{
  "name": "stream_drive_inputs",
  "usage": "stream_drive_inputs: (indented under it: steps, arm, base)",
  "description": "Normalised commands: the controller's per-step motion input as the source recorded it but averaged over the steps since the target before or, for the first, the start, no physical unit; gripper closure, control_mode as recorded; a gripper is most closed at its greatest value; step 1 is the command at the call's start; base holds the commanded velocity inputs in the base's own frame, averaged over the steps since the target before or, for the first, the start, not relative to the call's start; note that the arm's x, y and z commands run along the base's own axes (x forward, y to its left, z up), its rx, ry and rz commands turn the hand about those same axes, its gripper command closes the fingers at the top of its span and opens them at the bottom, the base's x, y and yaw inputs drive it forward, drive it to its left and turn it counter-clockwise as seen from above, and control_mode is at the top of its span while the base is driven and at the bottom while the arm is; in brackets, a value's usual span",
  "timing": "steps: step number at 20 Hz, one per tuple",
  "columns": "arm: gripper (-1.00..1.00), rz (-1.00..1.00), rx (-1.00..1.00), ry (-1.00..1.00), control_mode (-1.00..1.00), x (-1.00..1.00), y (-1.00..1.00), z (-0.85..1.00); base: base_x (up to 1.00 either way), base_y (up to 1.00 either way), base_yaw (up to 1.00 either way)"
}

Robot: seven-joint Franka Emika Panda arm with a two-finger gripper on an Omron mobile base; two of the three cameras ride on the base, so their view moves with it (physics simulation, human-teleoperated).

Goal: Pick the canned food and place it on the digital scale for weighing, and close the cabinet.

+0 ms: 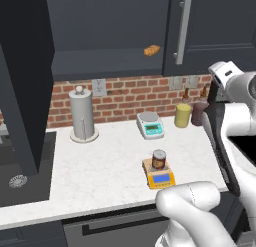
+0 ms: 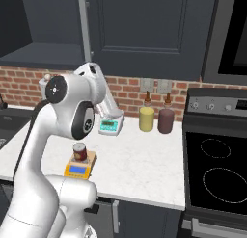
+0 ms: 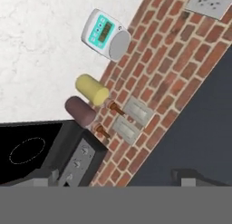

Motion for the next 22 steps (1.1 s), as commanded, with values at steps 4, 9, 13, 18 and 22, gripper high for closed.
stream_drive_inputs:
  steps: [4,9,13,18,22]
  arm:
    - [-1.0,-0.07,-0.19,0.1,-1.0,-0.56,0.94,0.2]
    - [-1.0,-0.15,-0.32,0.09,-1.0,-0.27,1.0,0.17]
    - [-1.0,-0.05,-0.15,0.02,-1.0,-0.06,0.36,-0.03]
    - [-1.0,-0.02,-0.19,-0.03,-1.0,-0.21,0.2,-0.08]
    - [-1.0,-0.18,-0.4,-0.06,-1.0,-0.5,0.58,0.01]
  base:
    - [0.0,0.0,0.0]
    - [0.0,0.0,0.0]
    - [0.0,0.0,0.0]
    - [0.0,0.0,0.0]
    - [0.0,0.0,0.0]
